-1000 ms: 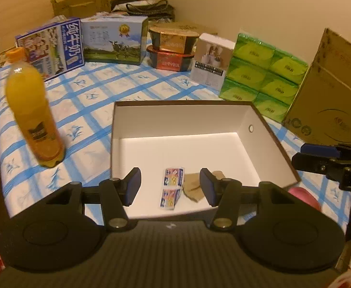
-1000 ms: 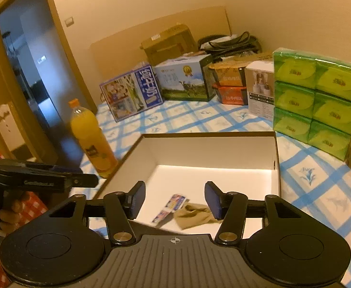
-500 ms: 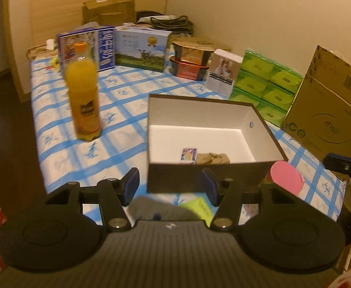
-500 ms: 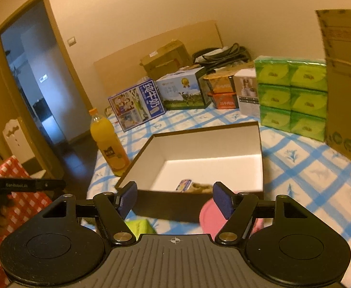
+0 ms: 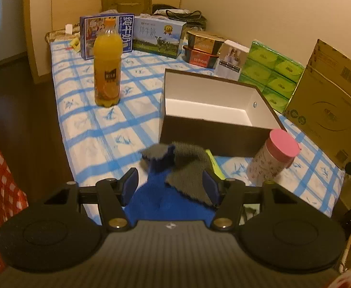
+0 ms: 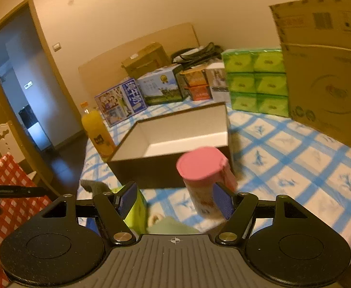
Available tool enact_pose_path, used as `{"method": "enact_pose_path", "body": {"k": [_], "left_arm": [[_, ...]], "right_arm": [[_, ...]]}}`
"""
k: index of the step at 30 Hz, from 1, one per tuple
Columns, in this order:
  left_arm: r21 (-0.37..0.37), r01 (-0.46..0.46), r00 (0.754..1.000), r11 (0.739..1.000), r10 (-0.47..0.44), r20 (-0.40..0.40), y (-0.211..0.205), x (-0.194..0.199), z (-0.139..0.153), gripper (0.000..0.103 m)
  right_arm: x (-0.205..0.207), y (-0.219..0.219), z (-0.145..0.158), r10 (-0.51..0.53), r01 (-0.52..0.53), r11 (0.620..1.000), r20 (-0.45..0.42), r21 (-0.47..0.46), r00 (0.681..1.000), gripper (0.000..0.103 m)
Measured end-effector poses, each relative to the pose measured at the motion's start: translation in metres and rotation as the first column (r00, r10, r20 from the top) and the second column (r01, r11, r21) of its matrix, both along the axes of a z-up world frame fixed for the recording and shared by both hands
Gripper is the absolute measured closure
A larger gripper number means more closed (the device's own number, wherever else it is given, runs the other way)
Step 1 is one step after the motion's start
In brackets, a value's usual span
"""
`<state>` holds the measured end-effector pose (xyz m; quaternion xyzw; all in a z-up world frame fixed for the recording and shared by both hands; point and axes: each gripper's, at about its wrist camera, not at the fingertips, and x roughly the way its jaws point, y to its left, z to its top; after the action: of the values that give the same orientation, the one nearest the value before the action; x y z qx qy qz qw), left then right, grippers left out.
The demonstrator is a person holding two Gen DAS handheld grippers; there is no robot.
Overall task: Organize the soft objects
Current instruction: 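Move the right gripper to the striped mitten while the left approaches the grey cloth, then grasp the striped knit mitten with the right gripper while the left grasps the grey cloth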
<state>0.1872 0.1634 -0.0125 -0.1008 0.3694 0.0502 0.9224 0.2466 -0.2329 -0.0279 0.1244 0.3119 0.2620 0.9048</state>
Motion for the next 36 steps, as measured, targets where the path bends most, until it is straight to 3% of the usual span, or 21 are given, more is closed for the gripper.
{"method": "enact_pose_path", "body": {"k": [14, 22, 36], "left_arm": [[0.016, -0.044, 0.999, 0.999, 0.044, 0.006, -0.014, -0.033, -0.018, 0.047], [0.019, -0.050, 0.999, 0.999, 0.050, -0.015, -0.021, -0.036, -0.037, 0.047], [0.029, -0.053, 0.997, 0.998, 0.054, -0.058, -0.026, -0.019, -0.062, 0.047]], "right_arm": [[-0.047, -0.018, -0.048, -0.023, 0.022, 0.987, -0.005, -0.158, 1.000, 0.033], [-0.048, 0.002, -0.088, 0.020, -0.023, 0.958, -0.012, -0.287, 1.000, 0.033], [-0.023, 0.018, -0.129, 0.050, -0.064, 0.927, -0.047, -0.370, 0.998, 0.034]]}}
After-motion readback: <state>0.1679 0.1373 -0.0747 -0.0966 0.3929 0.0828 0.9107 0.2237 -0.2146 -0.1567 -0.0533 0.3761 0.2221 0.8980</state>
